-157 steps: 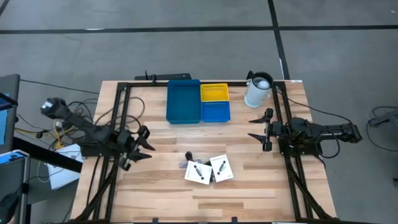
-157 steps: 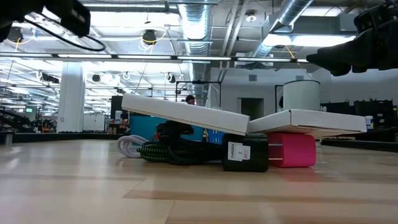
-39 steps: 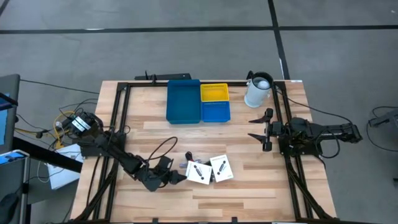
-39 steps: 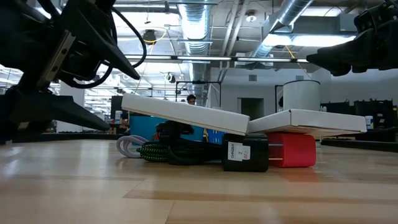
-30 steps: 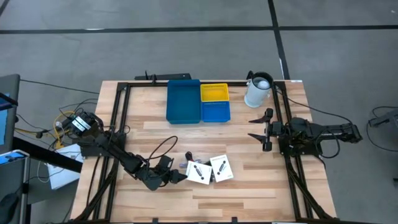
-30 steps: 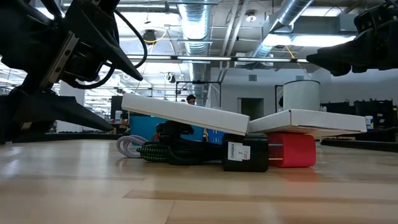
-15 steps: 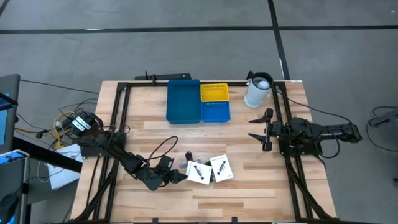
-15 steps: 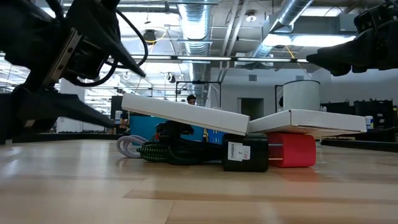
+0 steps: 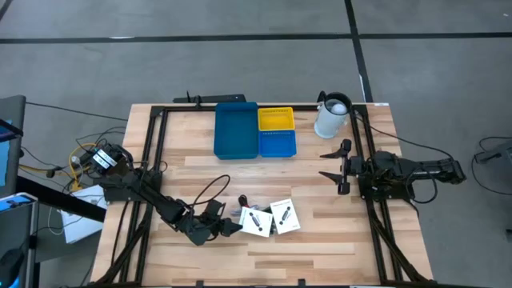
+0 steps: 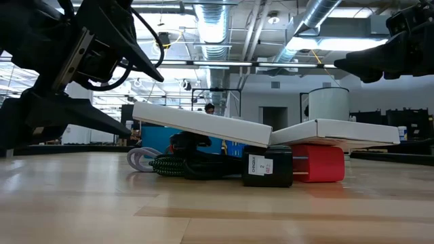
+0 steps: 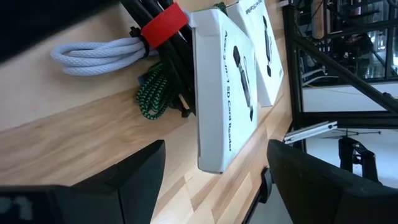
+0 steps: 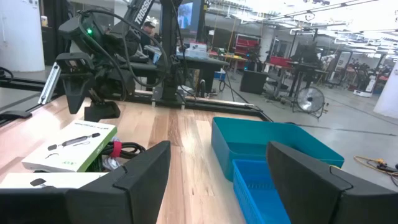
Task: Pick and place items into bin
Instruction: Put the left white card reader box into the blue bin
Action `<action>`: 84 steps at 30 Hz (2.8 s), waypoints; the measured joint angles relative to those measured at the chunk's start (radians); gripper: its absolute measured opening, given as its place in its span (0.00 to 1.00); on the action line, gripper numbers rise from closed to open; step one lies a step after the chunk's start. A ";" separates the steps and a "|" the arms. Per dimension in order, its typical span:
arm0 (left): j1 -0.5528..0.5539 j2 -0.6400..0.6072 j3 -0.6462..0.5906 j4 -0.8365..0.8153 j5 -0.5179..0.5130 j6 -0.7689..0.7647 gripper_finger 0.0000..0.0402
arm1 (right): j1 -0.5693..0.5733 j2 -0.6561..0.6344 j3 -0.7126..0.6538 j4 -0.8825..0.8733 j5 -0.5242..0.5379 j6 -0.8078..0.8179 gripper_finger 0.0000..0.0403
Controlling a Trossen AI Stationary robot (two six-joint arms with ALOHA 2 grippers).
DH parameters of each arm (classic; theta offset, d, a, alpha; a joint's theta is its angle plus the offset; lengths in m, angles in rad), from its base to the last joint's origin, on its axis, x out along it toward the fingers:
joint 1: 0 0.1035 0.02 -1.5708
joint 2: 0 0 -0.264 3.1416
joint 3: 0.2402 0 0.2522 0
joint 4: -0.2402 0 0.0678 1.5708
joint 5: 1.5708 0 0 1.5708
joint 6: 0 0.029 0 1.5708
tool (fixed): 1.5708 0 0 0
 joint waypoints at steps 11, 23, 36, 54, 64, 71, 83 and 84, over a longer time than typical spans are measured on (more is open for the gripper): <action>0.001 0.000 0.000 0.000 0.000 0.002 0.67 | 0.000 0.000 0.000 0.000 0.000 0.000 0.65; 0.001 0.000 0.000 -0.004 -0.001 0.002 0.67 | 0.000 0.000 0.000 0.000 0.000 0.000 0.65; 0.001 0.000 0.000 -0.004 -0.001 -0.010 0.67 | 0.000 0.000 0.000 0.000 0.000 0.000 0.65; -0.016 0.000 0.001 0.001 -0.001 -0.023 0.67 | 0.000 0.000 0.000 0.000 0.000 0.000 0.65; -0.016 0.000 0.001 0.000 -0.022 -0.022 0.67 | 0.000 0.000 0.000 0.000 0.000 0.000 0.65; -0.016 0.001 0.001 0.001 -0.024 -0.022 0.67 | 0.000 0.000 0.000 0.000 0.000 0.000 0.65; -0.016 0.001 0.081 -0.132 -0.027 -0.003 0.67 | 0.000 0.000 0.000 0.000 0.000 0.000 0.65; -0.016 0.001 0.087 -0.142 -0.027 -0.002 0.67 | 0.000 0.000 0.000 0.000 0.000 0.000 0.65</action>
